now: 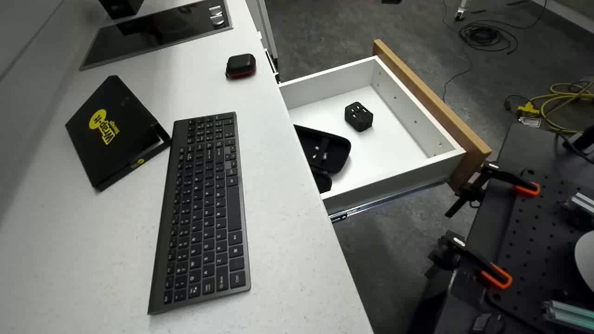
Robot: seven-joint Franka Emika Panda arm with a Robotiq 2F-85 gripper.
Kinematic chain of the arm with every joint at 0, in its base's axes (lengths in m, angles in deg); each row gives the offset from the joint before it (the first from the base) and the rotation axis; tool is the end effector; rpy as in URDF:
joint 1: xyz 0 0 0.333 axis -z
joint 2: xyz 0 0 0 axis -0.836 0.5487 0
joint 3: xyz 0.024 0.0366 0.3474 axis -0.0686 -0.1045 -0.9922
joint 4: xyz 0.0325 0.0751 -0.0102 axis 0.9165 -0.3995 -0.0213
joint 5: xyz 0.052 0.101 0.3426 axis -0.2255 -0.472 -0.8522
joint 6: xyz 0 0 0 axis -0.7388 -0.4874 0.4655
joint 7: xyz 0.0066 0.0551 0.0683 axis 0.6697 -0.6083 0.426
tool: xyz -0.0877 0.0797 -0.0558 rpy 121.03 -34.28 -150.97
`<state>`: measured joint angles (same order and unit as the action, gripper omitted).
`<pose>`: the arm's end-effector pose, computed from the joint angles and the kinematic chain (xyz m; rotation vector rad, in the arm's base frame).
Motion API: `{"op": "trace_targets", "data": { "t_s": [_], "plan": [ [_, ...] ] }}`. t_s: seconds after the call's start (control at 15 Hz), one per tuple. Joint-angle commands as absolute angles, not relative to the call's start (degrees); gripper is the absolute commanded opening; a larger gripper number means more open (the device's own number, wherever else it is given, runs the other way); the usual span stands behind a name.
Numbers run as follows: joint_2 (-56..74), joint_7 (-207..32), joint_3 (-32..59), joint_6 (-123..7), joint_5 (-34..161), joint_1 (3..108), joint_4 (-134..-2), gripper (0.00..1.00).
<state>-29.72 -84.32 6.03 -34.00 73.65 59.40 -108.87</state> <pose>0.3892 -0.0107 0.5121 2.9006 0.0924 0.0082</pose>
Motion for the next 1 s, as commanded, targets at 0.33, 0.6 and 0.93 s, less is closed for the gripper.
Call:
{"op": "trace_targets", "data": {
  "t_s": [0.33,0.6,0.93],
  "plan": [
    [-29.3,-84.3,7.1,-34.2,73.8,58.7,-108.7,1.00],
    [-26.6,-83.4,12.4,-37.3,75.0,62.3,-110.1,1.00],
    [-16.3,-86.9,20.3,-44.4,77.2,69.7,-110.4,1.00]
  ]
}}
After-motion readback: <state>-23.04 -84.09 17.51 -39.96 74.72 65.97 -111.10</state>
